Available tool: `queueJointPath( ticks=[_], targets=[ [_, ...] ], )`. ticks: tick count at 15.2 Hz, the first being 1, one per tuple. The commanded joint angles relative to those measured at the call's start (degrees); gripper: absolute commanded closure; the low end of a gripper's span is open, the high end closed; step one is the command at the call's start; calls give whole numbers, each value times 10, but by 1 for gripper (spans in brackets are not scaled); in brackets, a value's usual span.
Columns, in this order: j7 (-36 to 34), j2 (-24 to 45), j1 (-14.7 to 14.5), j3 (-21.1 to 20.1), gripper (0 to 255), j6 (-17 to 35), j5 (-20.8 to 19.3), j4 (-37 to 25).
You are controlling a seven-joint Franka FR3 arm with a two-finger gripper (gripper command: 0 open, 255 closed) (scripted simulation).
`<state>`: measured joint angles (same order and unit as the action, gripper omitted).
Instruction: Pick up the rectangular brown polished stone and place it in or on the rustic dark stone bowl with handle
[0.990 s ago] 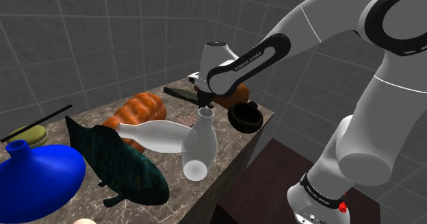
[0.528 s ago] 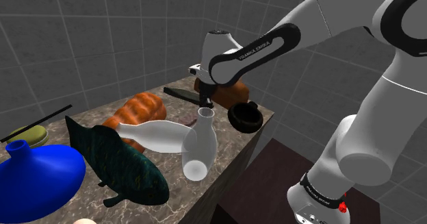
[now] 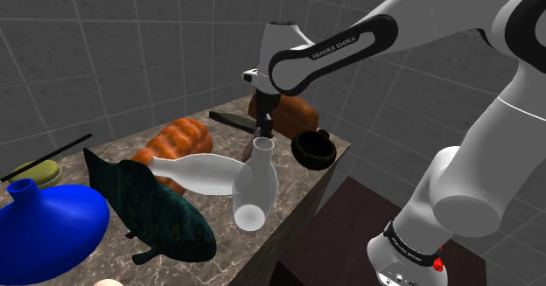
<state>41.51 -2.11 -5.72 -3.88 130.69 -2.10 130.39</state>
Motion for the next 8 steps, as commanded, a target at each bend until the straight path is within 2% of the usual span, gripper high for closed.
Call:
queueJointPath(
  ticks=[1,8],
  targets=[
    [2,-11,0,0,255,-17,1,-6],
    [6,-35,0,1,255,-71,5,-35]
  ],
)
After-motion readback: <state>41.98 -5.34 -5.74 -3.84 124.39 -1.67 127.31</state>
